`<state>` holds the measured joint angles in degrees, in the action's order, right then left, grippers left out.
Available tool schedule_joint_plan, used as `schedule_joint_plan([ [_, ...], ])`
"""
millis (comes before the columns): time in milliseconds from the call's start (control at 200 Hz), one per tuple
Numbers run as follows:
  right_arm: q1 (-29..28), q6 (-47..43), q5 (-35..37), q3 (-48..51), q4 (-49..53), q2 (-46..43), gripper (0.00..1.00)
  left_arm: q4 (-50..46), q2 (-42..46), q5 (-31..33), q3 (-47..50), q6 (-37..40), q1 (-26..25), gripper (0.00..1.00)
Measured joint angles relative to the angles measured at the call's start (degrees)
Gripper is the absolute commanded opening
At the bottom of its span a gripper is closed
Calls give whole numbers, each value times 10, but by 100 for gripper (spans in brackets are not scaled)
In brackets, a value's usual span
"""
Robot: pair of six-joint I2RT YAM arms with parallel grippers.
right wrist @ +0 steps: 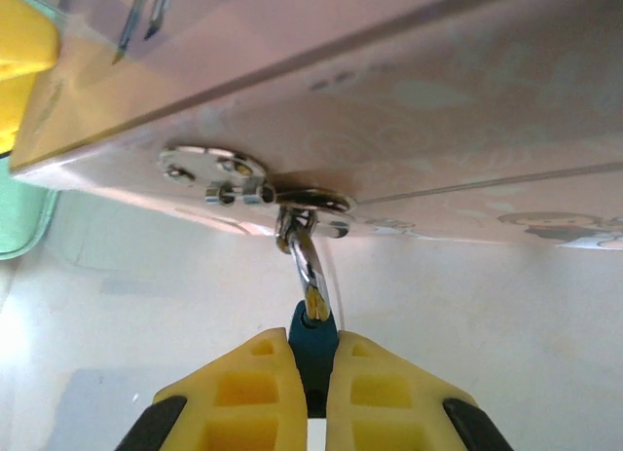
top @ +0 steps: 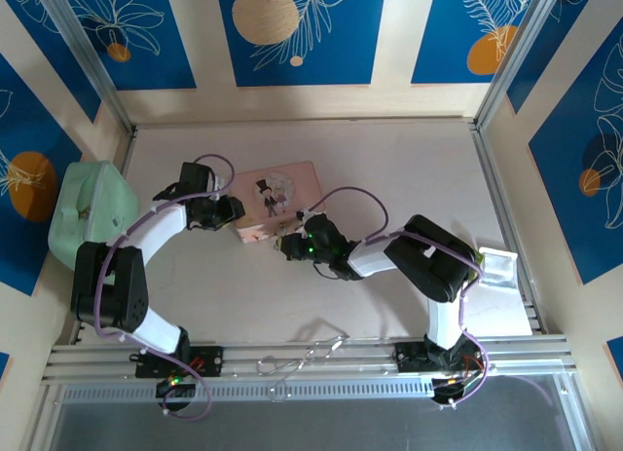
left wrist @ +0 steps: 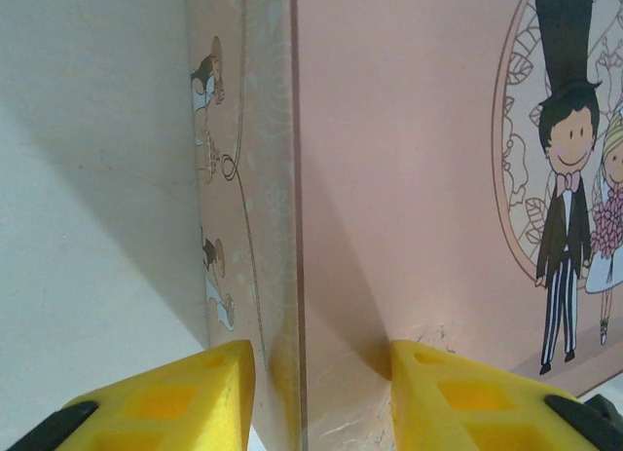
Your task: Unlock the padlock with the key
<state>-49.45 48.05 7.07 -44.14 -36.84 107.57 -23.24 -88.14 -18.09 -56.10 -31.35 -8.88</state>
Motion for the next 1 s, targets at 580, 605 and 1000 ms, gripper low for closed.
schedule_joint_plan([
  [580, -5, 60, -17, 53, -91, -12, 0, -4, 12, 5, 0, -3, 5, 47],
  [605, -5, 61, -17, 53, -91, -12, 0, -5, 17, 8, 0, -3, 7, 47],
  [1000, -11, 78, -5, 53, -95, -12, 0, -6, 122, 81, 2, -30, -79, 47],
])
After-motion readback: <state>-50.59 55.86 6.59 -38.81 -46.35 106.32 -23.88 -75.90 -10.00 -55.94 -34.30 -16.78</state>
